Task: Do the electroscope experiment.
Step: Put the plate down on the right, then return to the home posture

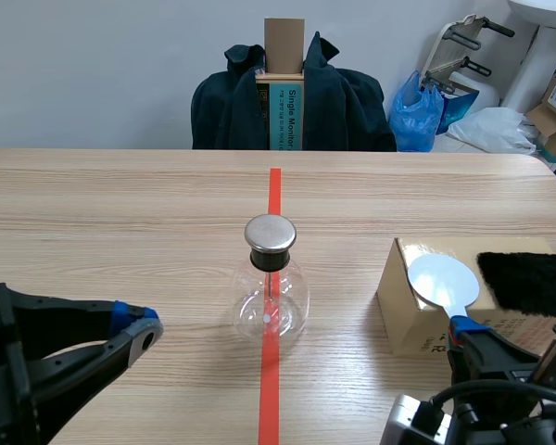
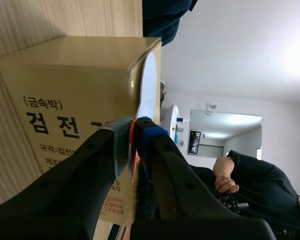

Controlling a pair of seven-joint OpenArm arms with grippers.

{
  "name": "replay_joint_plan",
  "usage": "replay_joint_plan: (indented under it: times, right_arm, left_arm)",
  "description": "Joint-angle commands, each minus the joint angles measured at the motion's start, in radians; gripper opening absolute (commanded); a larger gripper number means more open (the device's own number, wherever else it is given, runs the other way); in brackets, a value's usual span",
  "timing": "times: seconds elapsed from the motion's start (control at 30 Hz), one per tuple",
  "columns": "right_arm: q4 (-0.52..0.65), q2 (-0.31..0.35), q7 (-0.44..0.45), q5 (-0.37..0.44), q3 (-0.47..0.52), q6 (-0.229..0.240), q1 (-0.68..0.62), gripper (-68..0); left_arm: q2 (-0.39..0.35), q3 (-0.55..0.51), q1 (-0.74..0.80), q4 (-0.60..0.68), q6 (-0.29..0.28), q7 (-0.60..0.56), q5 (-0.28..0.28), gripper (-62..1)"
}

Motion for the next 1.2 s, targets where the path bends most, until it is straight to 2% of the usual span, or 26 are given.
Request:
replay_joint_plan:
  times: [0.0, 0.1, 0.13, 0.2, 0.23, 0.3, 0.33, 0.47, 0.5, 0.57, 0.67, 0.73, 0.8, 0.9, 0.93, 1.0, 1.07, 1.17]
  right_arm:
    - [0.013, 0.008, -0.003, 0.002, 0.010, -0.014, 0.001, -66.9]
    - [-0.004, 0.008, -0.005, 0.002, 0.010, -0.014, 0.000, -66.9]
    - [-0.009, 0.008, -0.005, 0.003, 0.010, -0.015, 0.000, -66.8]
    - [-0.011, 0.008, -0.004, 0.008, 0.010, -0.015, 0.001, -66.4]
    - [-0.011, 0.008, -0.004, 0.017, 0.010, -0.022, 0.000, -64.2]
    - [-0.011, 0.008, -0.003, 0.027, 0.010, -0.040, 0.000, -55.4]
    - [-0.011, 0.008, -0.003, 0.026, 0.010, -0.046, -0.001, -49.1]
    - [-0.011, 0.008, -0.003, 0.050, 0.010, -0.072, -0.005, -16.5]
    - [-0.011, 0.008, -0.003, 0.061, 0.010, -0.082, -0.005, -9.8]
    - [-0.011, 0.008, -0.003, 0.101, 0.010, -0.115, -0.010, -0.9]
    - [-0.002, 0.021, 0.016, 0.196, 0.010, -0.177, -0.038, 0.4]
    - [0.018, 0.045, 0.044, 0.269, 0.008, -0.181, -0.074, 0.4]
    - [0.050, 0.076, 0.074, 0.348, 0.008, -0.154, -0.127, 0.4]
    - [0.112, 0.118, 0.084, 0.548, 0.008, -0.061, -0.202, 0.4]
    - [0.134, 0.129, 0.063, 0.621, 0.009, -0.054, -0.229, 0.4]
    - [0.192, 0.161, 0.053, 0.719, 0.020, -0.057, -0.287, 0.4]
    - [0.264, 0.203, 0.134, 0.848, 0.040, -0.033, -0.337, 0.4]
    - [0.385, 0.256, 0.227, 1.052, 0.075, 0.051, -0.384, 0.4]
  left_arm:
    - [0.005, 0.012, -0.020, -0.015, -0.002, -0.014, -0.007, -41.1]
    - [0.005, 0.012, -0.021, -0.015, -0.002, -0.021, -0.007, -6.6]
    - [0.006, 0.012, -0.021, -0.015, -0.002, -0.022, -0.007, 1.4]
    - [0.008, 0.012, -0.024, -0.015, -0.002, -0.022, -0.006, 1.4]
    - [0.008, 0.012, -0.024, -0.015, -0.002, -0.022, -0.007, 1.4]
    - [0.008, 0.012, -0.024, -0.015, -0.002, -0.022, -0.007, 1.4]
    - [0.008, 0.012, -0.024, -0.015, -0.002, -0.021, -0.007, 1.4]
    - [0.008, 0.012, -0.024, -0.015, -0.002, -0.021, -0.007, 1.4]
    - [0.008, 0.012, -0.024, -0.015, -0.002, -0.021, -0.007, 1.4]
    - [0.008, 0.012, -0.024, -0.015, -0.002, -0.021, -0.007, 1.4]
    - [0.008, 0.012, -0.024, -0.015, -0.002, -0.021, -0.007, 1.4]
    - [0.008, 0.012, -0.024, -0.015, -0.002, -0.021, -0.007, 1.4]
    - [0.008, 0.012, -0.024, -0.015, -0.002, -0.021, -0.007, 1.4]
    - [0.008, 0.012, -0.024, -0.015, -0.002, -0.021, -0.007, 1.4]
    - [0.008, 0.012, -0.024, -0.015, -0.002, -0.021, -0.007, 1.4]
    - [0.008, 0.012, -0.024, -0.015, -0.002, -0.021, -0.007, 1.4]
    - [0.008, 0.012, -0.024, -0.015, -0.002, -0.021, -0.006, 1.4]
    - [0.008, 0.012, -0.024, -0.015, -0.002, -0.021, -0.006, 1.4]
